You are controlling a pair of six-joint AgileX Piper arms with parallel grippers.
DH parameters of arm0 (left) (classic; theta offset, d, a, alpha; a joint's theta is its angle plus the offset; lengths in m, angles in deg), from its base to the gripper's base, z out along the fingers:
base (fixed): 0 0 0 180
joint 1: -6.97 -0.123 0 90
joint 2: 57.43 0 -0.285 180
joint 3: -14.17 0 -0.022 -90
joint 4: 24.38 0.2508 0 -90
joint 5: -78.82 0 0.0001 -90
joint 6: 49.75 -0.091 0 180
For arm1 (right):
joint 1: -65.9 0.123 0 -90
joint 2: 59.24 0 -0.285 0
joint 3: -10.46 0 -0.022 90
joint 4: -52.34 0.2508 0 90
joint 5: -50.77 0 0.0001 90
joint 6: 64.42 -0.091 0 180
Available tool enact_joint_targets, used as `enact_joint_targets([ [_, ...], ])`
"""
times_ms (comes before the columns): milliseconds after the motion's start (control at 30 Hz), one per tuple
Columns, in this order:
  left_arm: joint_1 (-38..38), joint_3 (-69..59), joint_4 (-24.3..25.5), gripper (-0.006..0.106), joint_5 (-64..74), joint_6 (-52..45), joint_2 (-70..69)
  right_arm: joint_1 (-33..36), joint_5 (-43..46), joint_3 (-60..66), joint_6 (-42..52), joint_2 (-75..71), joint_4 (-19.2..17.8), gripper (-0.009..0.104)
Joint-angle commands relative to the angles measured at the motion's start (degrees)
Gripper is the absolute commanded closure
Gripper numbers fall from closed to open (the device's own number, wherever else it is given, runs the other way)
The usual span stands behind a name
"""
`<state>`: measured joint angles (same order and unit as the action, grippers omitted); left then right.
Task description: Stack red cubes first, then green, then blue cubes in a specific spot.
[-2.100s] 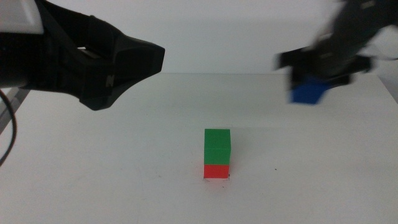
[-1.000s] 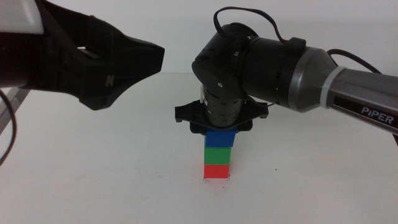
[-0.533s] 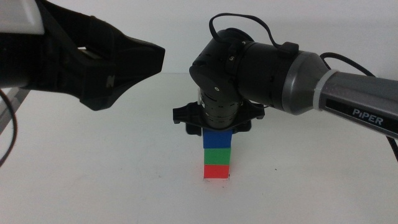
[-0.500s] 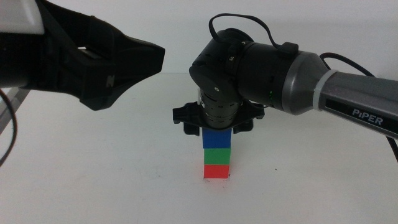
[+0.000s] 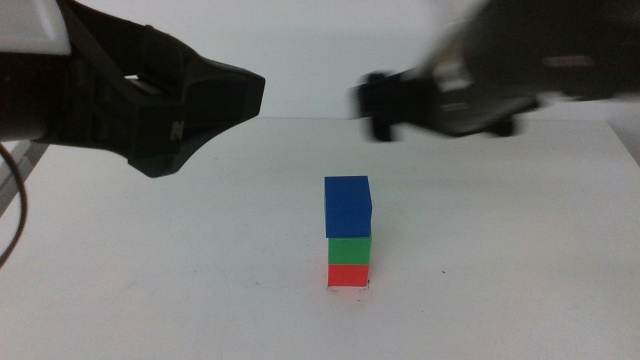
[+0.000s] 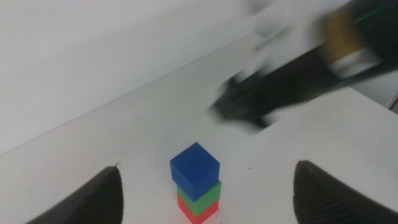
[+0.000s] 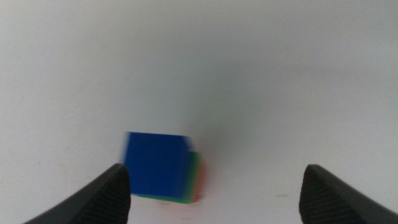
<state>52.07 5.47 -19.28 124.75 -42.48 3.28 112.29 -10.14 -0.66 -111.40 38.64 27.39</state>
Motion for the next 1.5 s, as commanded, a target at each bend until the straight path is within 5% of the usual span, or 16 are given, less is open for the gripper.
enact_joint_targets([
  [0, -0.02, 0.31, -0.03, 0.007, -0.86, 0.05, -0.16, -3.02, 2.05, 7.60, 3.79, -9.68, -1.62, 0.002],
  [167, -0.02, 0.31, -0.03, 0.007, -0.86, 0.05, -0.16, -12.77, 10.75, 24.14, 16.39, -28.11, 2.40, 0.002],
  [467, -0.02, 0.31, -0.03, 0.007, -0.86, 0.05, -0.16, -32.34, 28.49, 40.32, 43.19, -41.85, 26.78, 0.002],
  [933, -1.14, -1.31, -2.05, 0.007, -1.15, 0.10, -1.61, -33.23, 29.32, 40.75, 44.05, -41.85, 26.68, 0.002],
  [1167, -20.40, -20.68, -3.88, 0.007, -15.15, 0.21, -13.27, -34.99, 40.70, 55.74, 44.05, -49.27, 26.78, 0.002],
  [1333, -33.06, -39.35, -3.88, 0.007, -18.74, 0.05, -28.02, -39.49, 41.66, 68.98, 44.05, -63.97, 22.97, 0.002],
  [1467, -38.74, -50.73, -5.10, 0.007, -18.51, 0.05, -39.97, -44.41, 41.66, 77.39, 44.05, -78.07, 23.66, 0.002],
])
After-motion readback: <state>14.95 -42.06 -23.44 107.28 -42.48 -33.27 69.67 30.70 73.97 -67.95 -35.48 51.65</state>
